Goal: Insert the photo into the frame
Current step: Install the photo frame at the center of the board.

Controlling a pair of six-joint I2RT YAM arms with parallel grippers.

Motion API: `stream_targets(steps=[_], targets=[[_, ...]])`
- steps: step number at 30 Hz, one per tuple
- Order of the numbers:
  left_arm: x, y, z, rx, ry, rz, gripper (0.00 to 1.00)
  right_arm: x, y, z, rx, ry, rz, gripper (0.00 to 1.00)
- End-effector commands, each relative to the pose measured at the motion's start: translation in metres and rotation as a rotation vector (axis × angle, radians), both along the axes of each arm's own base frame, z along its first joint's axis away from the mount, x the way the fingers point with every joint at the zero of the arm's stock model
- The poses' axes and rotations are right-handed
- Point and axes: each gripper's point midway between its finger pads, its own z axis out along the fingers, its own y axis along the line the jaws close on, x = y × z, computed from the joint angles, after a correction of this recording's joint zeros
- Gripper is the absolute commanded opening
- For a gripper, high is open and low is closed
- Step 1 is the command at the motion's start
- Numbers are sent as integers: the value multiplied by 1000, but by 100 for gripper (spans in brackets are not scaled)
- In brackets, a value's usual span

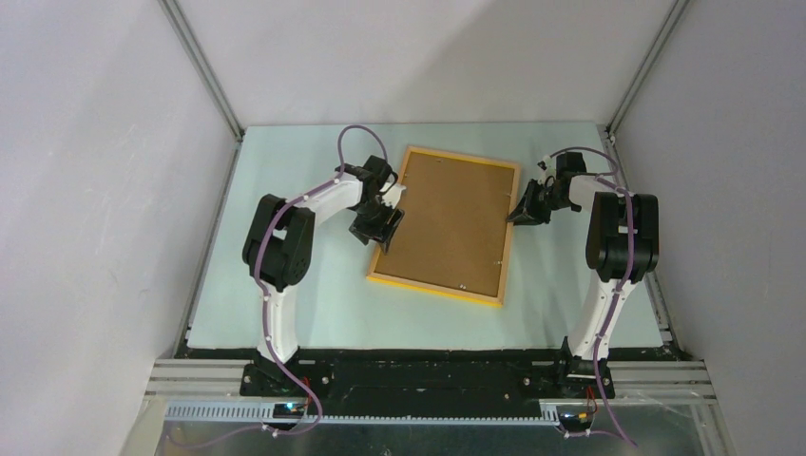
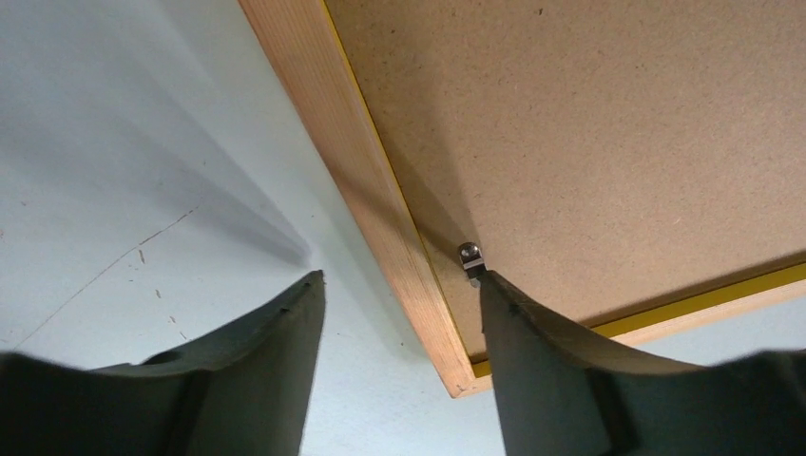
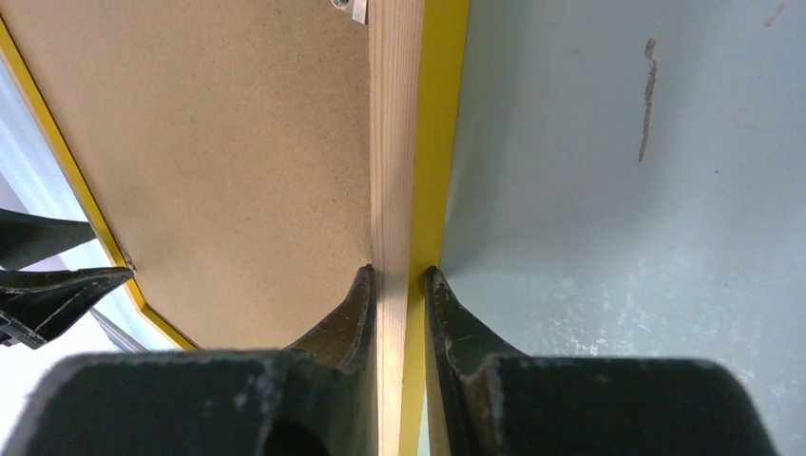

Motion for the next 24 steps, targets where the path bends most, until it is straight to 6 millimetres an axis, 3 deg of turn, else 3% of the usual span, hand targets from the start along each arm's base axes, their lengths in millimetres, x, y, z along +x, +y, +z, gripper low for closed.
stream_targets(steps=[1, 8, 15, 24], targets=[[-1, -7, 4, -23, -9, -1, 68, -2, 8, 6, 55, 8, 35, 0], [-5, -13, 8, -51, 0, 5, 70, -3, 8, 4, 56, 13, 38, 0], [-8, -16, -1, 20, -17, -11, 73, -3, 9, 6, 59, 11, 41, 0], [-3, -3, -10, 106, -45, 0, 61, -5, 10, 6, 68, 12, 46, 0]])
